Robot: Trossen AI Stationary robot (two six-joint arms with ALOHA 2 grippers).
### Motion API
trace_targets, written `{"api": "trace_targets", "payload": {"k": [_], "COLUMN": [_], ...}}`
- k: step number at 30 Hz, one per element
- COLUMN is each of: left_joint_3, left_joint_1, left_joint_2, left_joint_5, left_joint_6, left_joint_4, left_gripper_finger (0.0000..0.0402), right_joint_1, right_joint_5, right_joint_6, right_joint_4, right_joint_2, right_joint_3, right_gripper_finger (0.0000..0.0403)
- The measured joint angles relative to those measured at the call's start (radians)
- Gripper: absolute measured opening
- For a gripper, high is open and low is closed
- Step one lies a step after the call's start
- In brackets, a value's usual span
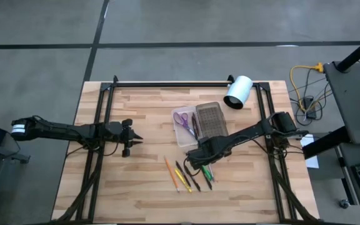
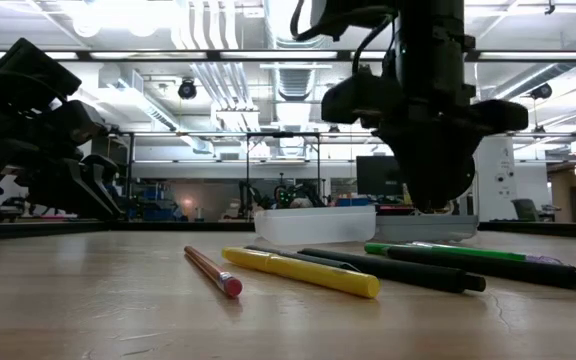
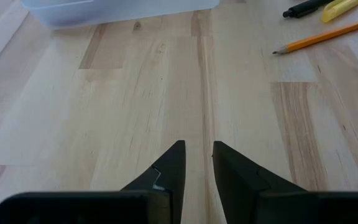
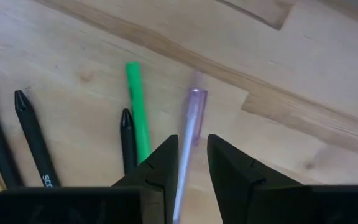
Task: Pick & place school supplies into a supply box
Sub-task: Put the purple pen into the supply box
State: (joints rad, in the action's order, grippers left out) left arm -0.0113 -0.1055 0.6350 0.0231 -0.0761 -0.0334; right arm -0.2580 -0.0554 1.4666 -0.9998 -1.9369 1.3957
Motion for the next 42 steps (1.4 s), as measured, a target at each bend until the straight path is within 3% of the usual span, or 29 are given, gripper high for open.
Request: {"api": "trace_targets", "payload": {"k": [6, 21, 42], "left_joint_3": [0.0, 0.0, 0.0], "left_joint_1": [0.0, 0.0, 0.0], "left_joint_2": [0.0, 0.0, 0.0], "left_joint_5": [0.0, 0.0, 0.0], "left_joint_6": [0.0, 0.0, 0.0], "left_joint_4": [0.0, 0.0, 0.0], "left_gripper_finger": [0.0066, 0.0066, 0.0066], "right_joint_1": [0.0, 0.0, -0.004], "right_joint_5": [0.002, 0.003, -0.001], "right_joint_6": [-0.008, -0.026, -0.007], "right_joint_4": [0.117, 0.178, 0.2], "right_joint_2": [0.0, 0.0, 0.0], "right_joint_3": [-0.065, -0.152, -0.172], "right_gripper_finger": [0.0086, 0.0068, 0.0081]}}
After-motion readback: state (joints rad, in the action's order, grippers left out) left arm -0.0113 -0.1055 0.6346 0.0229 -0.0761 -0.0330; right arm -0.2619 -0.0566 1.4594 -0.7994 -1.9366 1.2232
